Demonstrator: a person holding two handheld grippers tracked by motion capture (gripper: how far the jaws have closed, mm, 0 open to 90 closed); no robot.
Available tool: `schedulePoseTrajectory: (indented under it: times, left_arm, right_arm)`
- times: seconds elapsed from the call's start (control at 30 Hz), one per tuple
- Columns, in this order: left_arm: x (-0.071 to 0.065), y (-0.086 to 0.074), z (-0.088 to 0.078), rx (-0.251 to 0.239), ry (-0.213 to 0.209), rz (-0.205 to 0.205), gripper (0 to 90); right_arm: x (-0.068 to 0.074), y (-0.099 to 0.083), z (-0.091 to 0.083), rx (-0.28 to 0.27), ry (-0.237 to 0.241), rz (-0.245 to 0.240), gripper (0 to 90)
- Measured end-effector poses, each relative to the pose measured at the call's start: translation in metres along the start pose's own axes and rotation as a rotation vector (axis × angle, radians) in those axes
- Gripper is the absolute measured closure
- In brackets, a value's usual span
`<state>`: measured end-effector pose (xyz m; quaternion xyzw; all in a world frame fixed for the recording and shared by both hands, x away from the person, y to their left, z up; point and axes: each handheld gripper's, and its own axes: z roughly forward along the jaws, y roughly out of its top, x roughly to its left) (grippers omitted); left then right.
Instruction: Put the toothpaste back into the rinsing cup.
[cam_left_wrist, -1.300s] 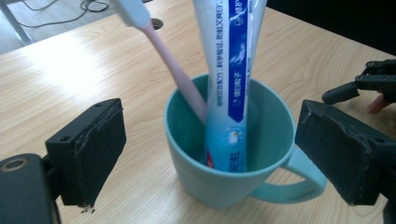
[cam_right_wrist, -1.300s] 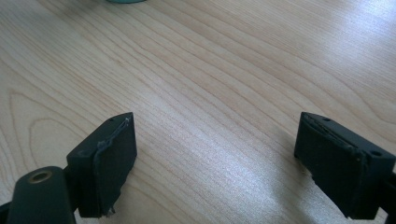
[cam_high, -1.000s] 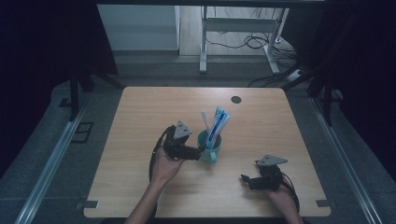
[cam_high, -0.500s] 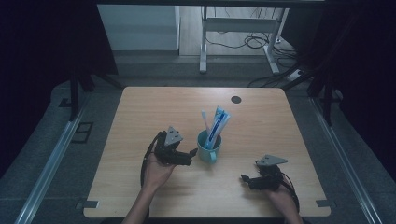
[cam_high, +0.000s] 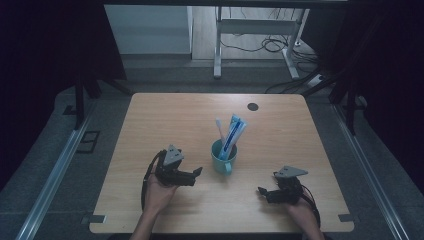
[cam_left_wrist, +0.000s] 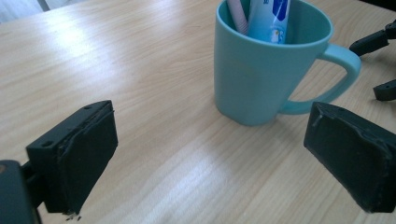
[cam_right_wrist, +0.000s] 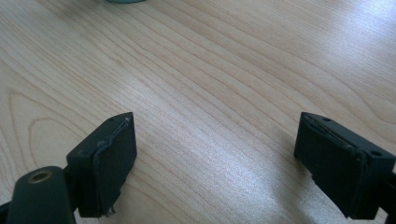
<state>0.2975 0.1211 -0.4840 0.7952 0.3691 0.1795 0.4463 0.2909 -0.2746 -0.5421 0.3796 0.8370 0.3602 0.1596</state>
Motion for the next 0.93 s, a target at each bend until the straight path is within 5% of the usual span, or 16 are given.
schedulePoseTrajectory:
  times: [0.53,0.93]
  left_arm:
    - [0.004,-0.044,0.001,0.050,0.010,-0.057,3.2]
    - [0.005,-0.062,0.009,0.162,0.040,-0.047,3.7]
  right_arm:
    - [0.000,0.000,0.000,0.002,-0.001,-0.001,12.7]
    - [0.000,0.000,0.000,0.000,0.001,0.000,12.8]
